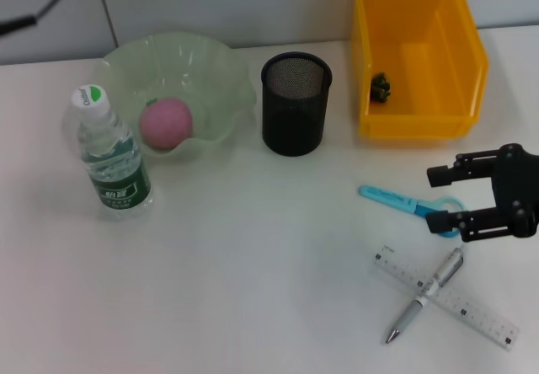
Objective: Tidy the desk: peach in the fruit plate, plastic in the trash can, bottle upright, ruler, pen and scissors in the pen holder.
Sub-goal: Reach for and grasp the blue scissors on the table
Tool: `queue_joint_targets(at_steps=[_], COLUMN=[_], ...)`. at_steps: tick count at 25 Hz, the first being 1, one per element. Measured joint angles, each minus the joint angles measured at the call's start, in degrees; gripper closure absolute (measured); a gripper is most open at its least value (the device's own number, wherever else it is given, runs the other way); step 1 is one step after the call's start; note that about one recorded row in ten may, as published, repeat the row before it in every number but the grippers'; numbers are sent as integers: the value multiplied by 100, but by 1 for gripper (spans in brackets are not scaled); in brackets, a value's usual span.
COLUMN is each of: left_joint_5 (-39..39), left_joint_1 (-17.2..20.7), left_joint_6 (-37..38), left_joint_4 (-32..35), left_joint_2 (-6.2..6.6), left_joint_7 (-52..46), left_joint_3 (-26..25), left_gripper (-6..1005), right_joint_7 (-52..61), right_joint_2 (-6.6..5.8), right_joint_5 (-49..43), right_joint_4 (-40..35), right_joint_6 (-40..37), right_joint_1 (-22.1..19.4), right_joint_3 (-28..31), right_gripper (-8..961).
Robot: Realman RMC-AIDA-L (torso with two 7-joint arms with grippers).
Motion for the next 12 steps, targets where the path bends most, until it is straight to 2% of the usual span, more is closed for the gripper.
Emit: queue_joint_targets(at_steps=[4, 7, 12], left_joint_5=[-808, -848, -805], left_joint_1=[541, 768, 901], left_joint_6=[-40, -108, -178], left_joint_4=[-644, -971, -1551], left_joint_2=[0, -10, -4], left_joint_7=[1427, 2161, 3144], left_joint_3=[1025, 1525, 2328], left_gripper=[144, 144, 145], right_joint_7=[4, 4, 76], right_joint_2=[-24, -31, -53], right_joint_5=[161, 190, 192], right_joint_4=[9, 52, 165], right_joint_6=[-39, -70, -80], right_joint_1=[-42, -52, -47], right_joint_3=[161, 334, 564], right_gripper=[244, 244, 244])
